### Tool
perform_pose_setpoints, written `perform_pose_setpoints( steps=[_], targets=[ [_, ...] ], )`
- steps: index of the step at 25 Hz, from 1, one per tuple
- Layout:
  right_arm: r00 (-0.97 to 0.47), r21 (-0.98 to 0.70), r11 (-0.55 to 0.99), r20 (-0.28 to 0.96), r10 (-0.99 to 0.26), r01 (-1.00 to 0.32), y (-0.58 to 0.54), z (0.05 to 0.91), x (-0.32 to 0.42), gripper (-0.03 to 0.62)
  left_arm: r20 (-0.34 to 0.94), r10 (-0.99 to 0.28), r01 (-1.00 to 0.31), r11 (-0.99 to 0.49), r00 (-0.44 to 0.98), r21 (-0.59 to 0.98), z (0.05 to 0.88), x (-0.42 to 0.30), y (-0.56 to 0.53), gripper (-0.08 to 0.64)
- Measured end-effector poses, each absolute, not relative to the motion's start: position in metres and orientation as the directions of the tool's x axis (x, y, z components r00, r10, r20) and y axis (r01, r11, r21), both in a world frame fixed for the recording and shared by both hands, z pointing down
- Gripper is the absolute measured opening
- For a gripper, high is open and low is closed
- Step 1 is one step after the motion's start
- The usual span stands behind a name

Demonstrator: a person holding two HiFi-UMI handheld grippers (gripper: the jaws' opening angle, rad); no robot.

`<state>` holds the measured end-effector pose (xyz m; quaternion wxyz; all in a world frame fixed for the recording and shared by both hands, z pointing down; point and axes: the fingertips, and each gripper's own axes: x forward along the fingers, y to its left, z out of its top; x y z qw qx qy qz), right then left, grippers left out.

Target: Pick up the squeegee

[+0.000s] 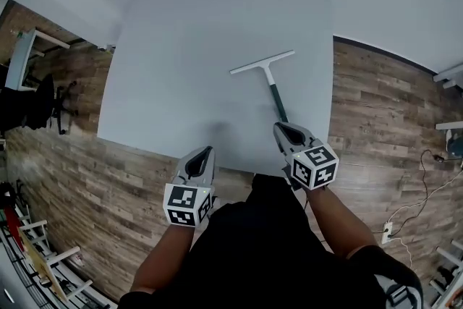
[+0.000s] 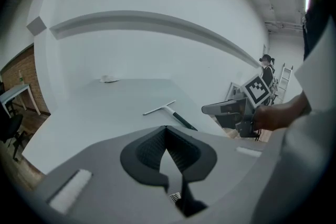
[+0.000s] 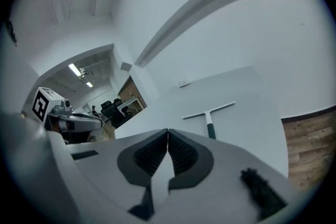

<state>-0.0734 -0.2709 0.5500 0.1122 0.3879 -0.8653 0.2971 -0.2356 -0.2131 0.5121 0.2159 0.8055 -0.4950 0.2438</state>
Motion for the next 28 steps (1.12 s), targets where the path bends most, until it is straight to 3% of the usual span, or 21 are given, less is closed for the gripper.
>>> perform_pose_setpoints(
  steps=[15,23,28],
  targets=[
    [-0.616,-0.410,0.461,0.476,-0.627,-0.787,-0.301,0.579,-0.054,0.006,0.620,-0.644,-0.859,-0.502,0.448,0.100,0.528,-0.213,-0.265,0.006],
    [-0.525,-0.268,0.463,0.582,-0.621,-0.845,-0.336,0.608,-0.056,0.009,0.623,-0.624,-0.842,-0.528,0.472,0.109,0.552,-0.225,-0.293,0.006],
    [-0.464,-0.189,0.459,0.641,-0.612,-0.868,-0.360,0.624,-0.061,0.071,0.628,-0.608,-0.834,-0.537,0.486,0.126,0.571,-0.235,-0.310,0.008]
  ],
)
